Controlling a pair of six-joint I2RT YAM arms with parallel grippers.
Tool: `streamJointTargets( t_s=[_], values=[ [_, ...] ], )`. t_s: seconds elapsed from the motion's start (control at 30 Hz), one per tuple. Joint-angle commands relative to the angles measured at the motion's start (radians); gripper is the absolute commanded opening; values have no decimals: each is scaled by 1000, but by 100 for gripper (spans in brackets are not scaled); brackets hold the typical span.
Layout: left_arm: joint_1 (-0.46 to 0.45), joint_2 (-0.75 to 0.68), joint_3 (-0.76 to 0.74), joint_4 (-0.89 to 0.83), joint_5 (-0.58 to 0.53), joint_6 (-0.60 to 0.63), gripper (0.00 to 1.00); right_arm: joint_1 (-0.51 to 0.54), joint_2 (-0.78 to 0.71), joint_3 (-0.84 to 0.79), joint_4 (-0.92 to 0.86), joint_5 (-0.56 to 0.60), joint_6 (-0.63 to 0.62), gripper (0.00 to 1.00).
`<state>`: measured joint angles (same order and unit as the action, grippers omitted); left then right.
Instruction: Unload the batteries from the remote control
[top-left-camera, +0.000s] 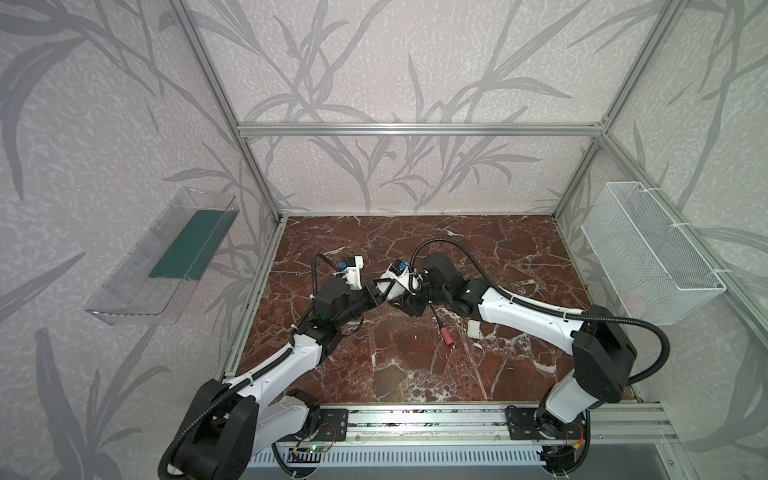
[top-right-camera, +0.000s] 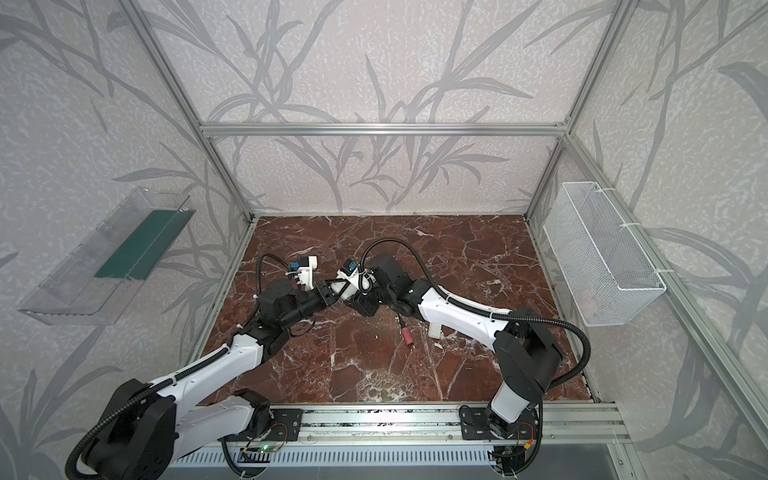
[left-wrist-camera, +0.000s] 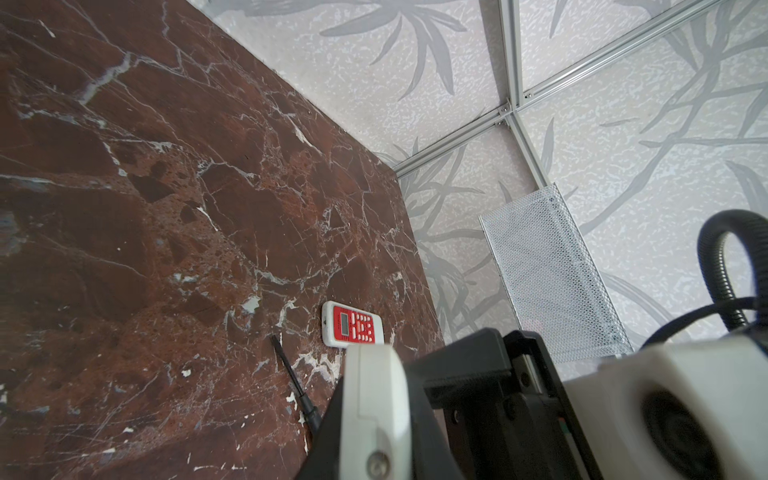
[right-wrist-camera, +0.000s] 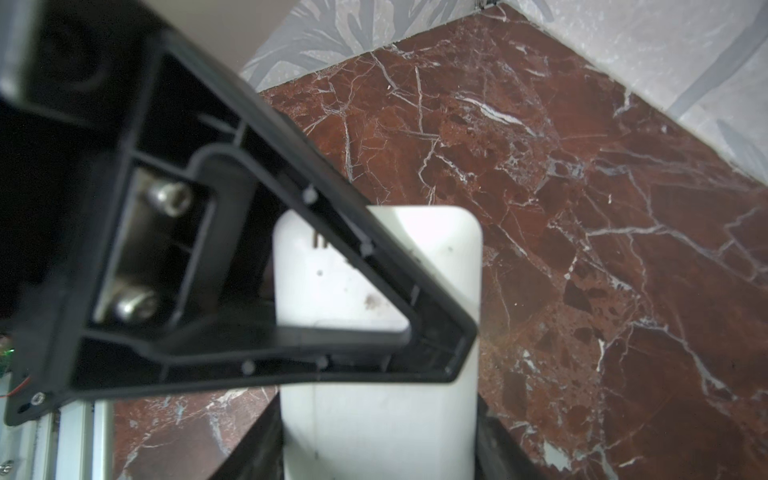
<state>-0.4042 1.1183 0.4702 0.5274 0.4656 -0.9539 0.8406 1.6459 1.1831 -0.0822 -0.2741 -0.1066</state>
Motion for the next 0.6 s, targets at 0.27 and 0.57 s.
streamJointTargets(
  t_s=[0.27, 0.57],
  values=[
    [5, -42, 27, -98, -81, 29, 23, 0, 27, 68, -63, 2, -63, 40],
    [27, -107, 32, -241, -161, 31, 92, -2, 55, 69, -109, 3, -165, 37]
  ],
)
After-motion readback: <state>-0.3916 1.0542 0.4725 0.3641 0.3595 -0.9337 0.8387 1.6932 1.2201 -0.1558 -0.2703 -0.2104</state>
